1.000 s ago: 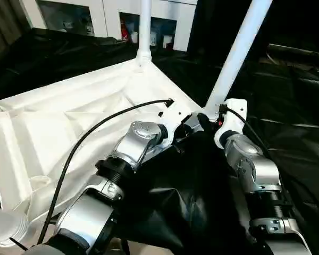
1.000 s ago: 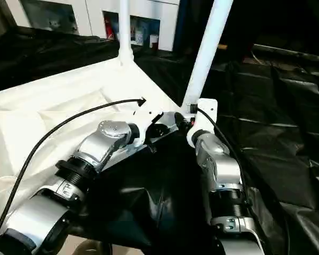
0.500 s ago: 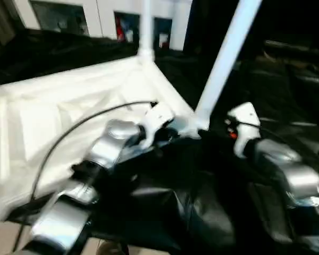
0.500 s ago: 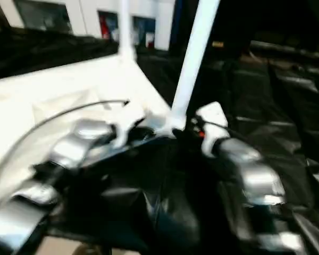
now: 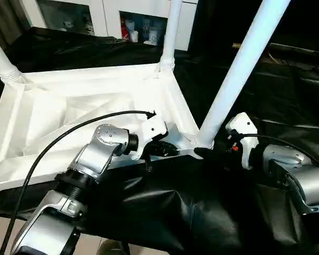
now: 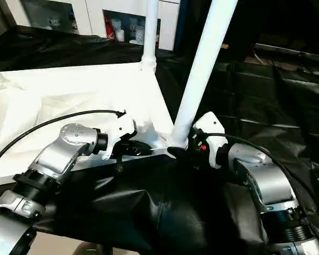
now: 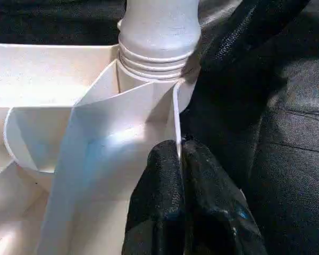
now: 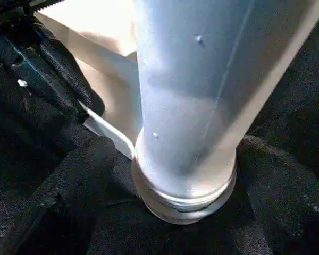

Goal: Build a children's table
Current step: Rotate leg to tighten

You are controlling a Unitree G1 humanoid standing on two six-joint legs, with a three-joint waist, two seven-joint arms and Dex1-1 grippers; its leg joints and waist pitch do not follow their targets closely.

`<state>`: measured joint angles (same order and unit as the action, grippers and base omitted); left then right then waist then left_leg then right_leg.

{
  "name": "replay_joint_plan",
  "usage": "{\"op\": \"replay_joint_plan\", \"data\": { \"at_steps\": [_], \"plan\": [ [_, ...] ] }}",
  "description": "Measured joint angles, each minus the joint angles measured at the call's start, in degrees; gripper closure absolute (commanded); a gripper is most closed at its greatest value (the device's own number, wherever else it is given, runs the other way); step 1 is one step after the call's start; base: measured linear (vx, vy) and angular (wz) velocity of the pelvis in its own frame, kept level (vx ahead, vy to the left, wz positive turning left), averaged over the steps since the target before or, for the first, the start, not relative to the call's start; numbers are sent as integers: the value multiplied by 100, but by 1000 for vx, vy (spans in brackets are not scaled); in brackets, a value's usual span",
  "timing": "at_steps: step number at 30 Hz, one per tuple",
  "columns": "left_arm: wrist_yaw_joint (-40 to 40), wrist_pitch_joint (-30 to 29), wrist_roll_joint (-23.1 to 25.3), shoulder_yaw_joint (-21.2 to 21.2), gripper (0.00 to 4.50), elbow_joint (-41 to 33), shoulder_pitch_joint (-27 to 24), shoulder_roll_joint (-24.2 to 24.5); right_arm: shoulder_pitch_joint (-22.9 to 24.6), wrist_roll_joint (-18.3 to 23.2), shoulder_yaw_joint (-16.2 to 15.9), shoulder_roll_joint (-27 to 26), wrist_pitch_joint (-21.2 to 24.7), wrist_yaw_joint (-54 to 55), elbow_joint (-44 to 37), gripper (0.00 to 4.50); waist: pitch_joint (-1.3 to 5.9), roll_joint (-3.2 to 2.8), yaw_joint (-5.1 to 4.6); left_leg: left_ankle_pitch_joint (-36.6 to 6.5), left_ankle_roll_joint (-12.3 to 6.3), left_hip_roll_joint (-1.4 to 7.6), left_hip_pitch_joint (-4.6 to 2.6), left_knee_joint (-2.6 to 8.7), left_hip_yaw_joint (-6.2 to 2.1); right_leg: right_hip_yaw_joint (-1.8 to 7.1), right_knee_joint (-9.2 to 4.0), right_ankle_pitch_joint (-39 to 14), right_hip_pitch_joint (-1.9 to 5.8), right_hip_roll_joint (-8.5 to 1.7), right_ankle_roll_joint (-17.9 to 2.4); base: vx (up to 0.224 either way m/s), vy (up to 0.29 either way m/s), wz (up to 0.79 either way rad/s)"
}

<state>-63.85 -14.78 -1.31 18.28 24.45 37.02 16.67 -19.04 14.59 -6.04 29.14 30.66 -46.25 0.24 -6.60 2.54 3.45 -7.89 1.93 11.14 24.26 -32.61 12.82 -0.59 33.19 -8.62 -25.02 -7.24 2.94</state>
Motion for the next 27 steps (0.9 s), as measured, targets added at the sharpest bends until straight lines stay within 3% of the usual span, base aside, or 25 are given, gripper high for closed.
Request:
{"op": "replay_joint_plan", "data": {
  "at_steps": [6,8,14,21,25,27],
  "plan": [
    [-34,-7,0,-5,450,-5,-1,6,-5,3,15,-3,15,-21,0,78,0,0,1,0,-1,1,0,-2,0,-1,2,0,0,0,0,0,0,0],
    [-34,-8,0,-5,450,-4,-1,6,-4,3,17,-3,16,-21,1,115,0,0,3,0,-1,1,0,-4,0,-1,3,0,0,0,0,0,0,0],
    [-71,-13,0,-5,450,-4,-3,11,-4,0,45,-2,17,-17,26,160,0,0,7,1,-1,1,0,-9,0,-1,9,1,1,0,-1,0,0,0],
    [-80,-29,-1,-10,450,-5,-8,23,-3,0,58,-47,17,10,45,190,0,1,2,1,-1,2,0,-18,-2,0,21,1,1,0,-1,0,0,0],
    [127,-79,16,-62,450,91,25,-41,5,-2,153,-322,28,341,139,193,1,2,-8,1,-1,3,-4,-29,-3,2,32,1,3,0,-2,0,0,0],
    [499,-122,134,-80,450,413,230,-309,-26,-60,337,-637,50,782,320,193,4,7,-11,0,-1,3,-6,-39,-3,4,37,3,6,0,-5,0,0,0]
  ]
}}
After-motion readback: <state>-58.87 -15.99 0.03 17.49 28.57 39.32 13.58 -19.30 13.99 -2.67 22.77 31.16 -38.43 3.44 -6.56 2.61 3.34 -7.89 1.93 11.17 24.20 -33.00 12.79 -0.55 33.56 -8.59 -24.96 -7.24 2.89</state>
